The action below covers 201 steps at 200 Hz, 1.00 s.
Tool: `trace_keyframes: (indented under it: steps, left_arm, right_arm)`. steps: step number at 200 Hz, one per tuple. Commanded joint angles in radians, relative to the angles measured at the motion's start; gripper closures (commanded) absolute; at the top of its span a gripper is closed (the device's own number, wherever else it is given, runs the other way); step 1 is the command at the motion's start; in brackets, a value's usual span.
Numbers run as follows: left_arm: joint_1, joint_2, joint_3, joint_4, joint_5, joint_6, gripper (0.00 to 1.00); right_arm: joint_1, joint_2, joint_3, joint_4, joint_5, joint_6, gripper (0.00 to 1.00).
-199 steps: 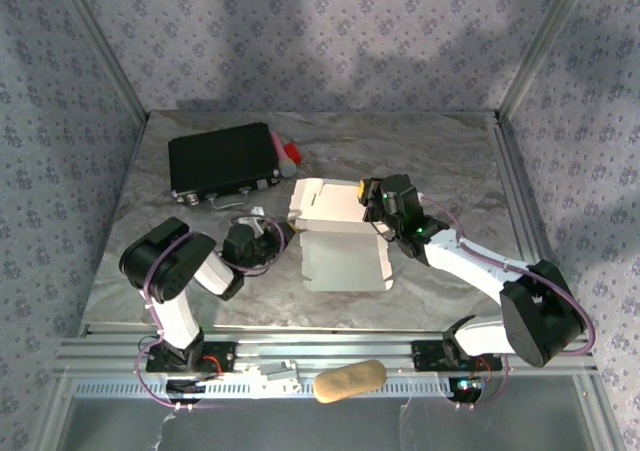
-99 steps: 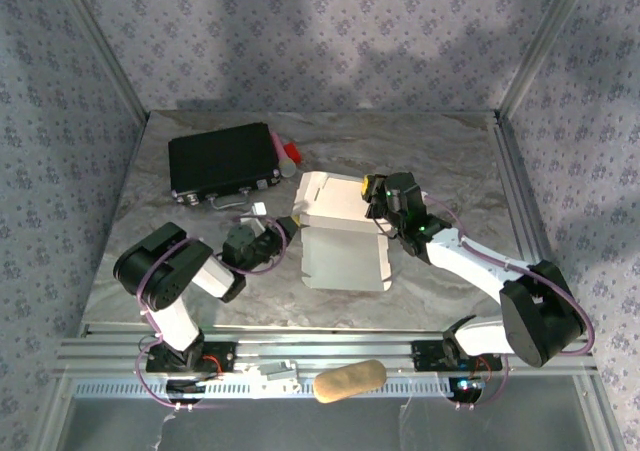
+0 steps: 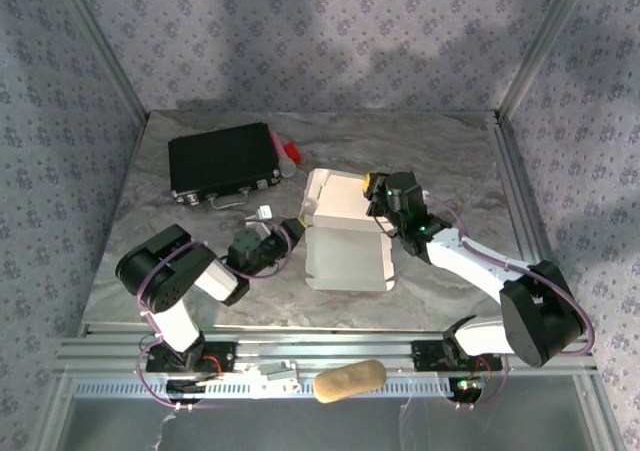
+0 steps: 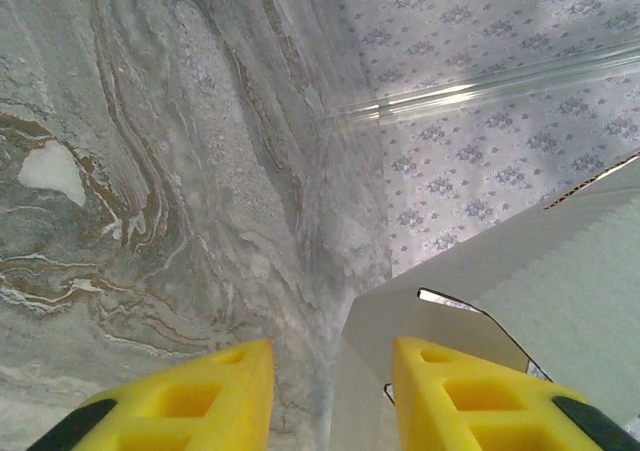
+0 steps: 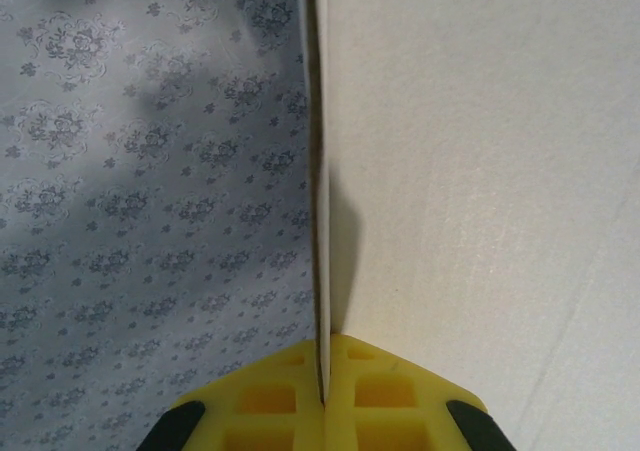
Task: Fold the paper box
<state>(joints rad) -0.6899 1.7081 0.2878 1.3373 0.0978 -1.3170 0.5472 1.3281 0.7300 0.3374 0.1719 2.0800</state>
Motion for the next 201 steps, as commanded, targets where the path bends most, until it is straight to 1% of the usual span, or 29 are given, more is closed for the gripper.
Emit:
trace_keyframes:
  steps: [1,25,39,57,93,113,123,168,201]
  left_arm:
    - [-0.009,-0.053,-0.043,0.069,-0.052,0.017,0.62]
    - [-0.009,-0.127,-0.081,0.018,-0.096,-0.005,0.61]
    - [-0.006,-0.159,-0.075,-0.019,-0.098,-0.014,0.61]
    - [0.002,-0.164,-0.057,-0.027,-0.086,-0.044,0.62]
    - [0.028,-0.112,-0.057,0.005,-0.096,-0.147,0.67]
    - [0.039,-0.051,-0.053,0.069,-0.095,-0.185,0.69]
    - [0.042,-0.029,-0.032,0.071,-0.083,-0.196,0.7]
    - [0.041,-0.001,0.027,0.071,-0.092,-0.206,0.69]
    - [0.037,0.037,0.06,0.071,-0.076,-0.224,0.68]
  right_arm:
    - [0.006,-0.028,-0.024,0.005,0.003,0.014,1.0]
    - [-0.002,-0.041,-0.03,0.005,0.007,0.018,1.0]
    - [-0.005,-0.041,-0.029,0.008,0.009,0.021,1.0]
    - [-0.006,-0.042,-0.028,0.006,0.009,0.031,1.0]
    - [-0.012,-0.05,-0.012,-0.011,0.012,0.049,1.0]
    - [-0.014,-0.057,0.005,-0.033,0.012,0.045,1.0]
    - [-0.014,-0.058,0.005,-0.037,0.012,0.045,1.0]
    - [-0.015,-0.061,-0.005,-0.029,0.014,0.051,1.0]
    - [-0.015,-0.055,-0.001,-0.023,0.013,0.055,1.0]
